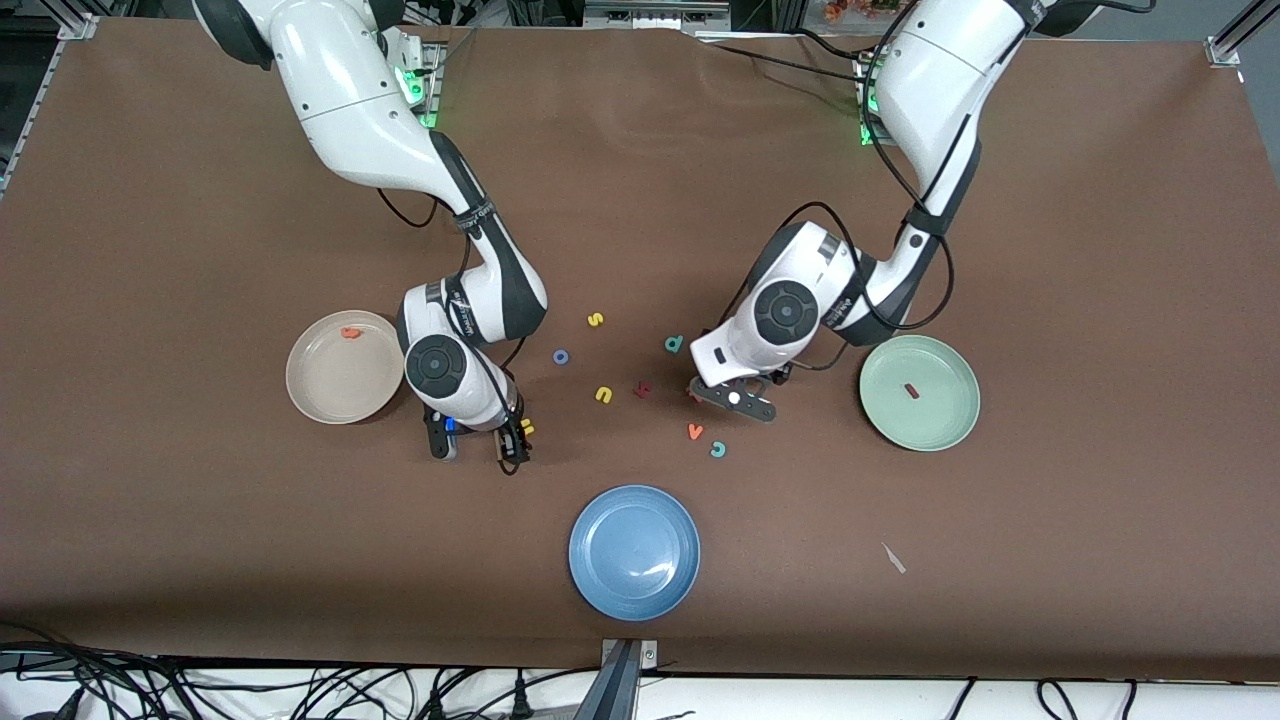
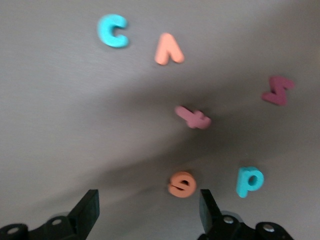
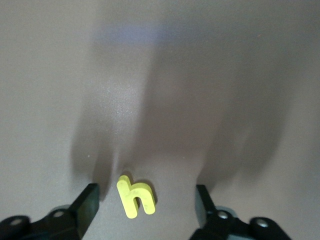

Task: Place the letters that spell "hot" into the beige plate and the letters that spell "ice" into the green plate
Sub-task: 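Grasp yellow h with the right gripper while the left gripper grasps orange e, then drop the yellow h on beige plate while the left gripper drops orange e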

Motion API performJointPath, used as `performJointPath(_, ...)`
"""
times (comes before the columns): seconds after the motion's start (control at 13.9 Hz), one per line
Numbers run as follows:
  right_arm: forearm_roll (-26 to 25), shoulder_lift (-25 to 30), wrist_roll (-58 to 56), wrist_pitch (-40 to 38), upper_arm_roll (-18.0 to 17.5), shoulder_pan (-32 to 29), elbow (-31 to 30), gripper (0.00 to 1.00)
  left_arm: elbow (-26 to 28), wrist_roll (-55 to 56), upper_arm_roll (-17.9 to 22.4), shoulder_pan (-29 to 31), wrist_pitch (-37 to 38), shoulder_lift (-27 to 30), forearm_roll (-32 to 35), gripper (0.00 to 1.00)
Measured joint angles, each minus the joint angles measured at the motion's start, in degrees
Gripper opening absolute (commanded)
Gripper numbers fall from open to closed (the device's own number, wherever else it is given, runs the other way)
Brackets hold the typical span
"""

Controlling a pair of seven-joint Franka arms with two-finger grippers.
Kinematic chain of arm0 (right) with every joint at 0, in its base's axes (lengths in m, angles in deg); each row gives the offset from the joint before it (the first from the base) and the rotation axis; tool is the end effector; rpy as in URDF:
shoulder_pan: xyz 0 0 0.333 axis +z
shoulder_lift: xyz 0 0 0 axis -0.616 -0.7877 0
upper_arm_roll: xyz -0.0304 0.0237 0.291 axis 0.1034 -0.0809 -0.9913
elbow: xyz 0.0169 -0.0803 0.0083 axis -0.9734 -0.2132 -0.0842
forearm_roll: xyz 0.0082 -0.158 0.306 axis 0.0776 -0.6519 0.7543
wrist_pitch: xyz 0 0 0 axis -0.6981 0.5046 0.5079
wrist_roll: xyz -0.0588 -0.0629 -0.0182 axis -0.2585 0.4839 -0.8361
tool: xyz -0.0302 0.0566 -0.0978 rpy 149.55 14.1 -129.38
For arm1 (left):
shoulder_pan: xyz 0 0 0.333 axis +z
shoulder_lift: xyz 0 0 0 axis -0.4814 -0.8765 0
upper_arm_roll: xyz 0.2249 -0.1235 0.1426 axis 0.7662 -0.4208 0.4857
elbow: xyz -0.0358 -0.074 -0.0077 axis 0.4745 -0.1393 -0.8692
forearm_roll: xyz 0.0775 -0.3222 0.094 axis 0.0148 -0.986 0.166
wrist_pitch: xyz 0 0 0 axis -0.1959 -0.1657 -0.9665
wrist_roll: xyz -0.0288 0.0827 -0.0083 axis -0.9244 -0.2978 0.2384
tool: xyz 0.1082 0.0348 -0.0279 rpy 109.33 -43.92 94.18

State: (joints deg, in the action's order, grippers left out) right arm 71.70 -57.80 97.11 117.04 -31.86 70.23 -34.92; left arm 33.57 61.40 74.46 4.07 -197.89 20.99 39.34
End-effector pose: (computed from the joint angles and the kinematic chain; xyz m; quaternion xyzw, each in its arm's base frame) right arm 0.6032 0.2976 0.1833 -0.7932 0.6079 0.0264 0.0249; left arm 0.5254 -0.3429 0.2155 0.9789 -0.1893 -0.0698 0.0316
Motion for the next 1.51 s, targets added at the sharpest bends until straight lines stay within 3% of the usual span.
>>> performJointPath(0.29,0.0,0.0,0.0,0.0,0.0,0.0,0.4,0.42,0.6,0.0,0.0,-2.3,-0.8,-0.3,3.7,0.74)
performJointPath(0.72,0.8,-0.2,0.0,-0.2,-0.3,0.0,1.2,0.18,3.4,-0.2,0.1,-2.5,-7.5,-1.8,3.8,0.67)
performJointPath(0.79,0.8,-0.3,0.0,-0.2,-0.3,0.0,1.2,0.13,3.7,-0.2,0.1,-2.5,-8.5,-2.1,3.8,0.57)
performJointPath(0.94,0.8,-0.3,0.0,-0.2,-0.3,0.0,1.2,0.02,3.9,-0.3,0.1,-2.5,-8.9,-2.1,3.9,0.25)
performJointPath(1.01,0.8,-0.3,0.0,-0.3,-0.3,0.0,1.2,0.0,3.9,-0.3,0.2,-2.5,-8.9,-2.0,3.9,0.15)
performJointPath(1.15,0.9,-0.3,-0.1,-0.9,-0.3,-0.1,1.5,0.0,3.9,-0.3,0.3,-2.4,-8.9,-1.8,3.9,0.13)
performJointPath(1.3,0.9,-0.4,-2.4,-3.9,-0.3,-0.3,2.7,0.0,3.9,-0.3,0.2,-2.5,-8.2,-1.4,3.9,0.03)
performJointPath(1.51,0.8,0.4,-17.7,-13.0,-0.1,-1.0,5.5,0.0,3.6,-0.3,0.2,-2.4,-4.0,0.1,3.9,0.03)
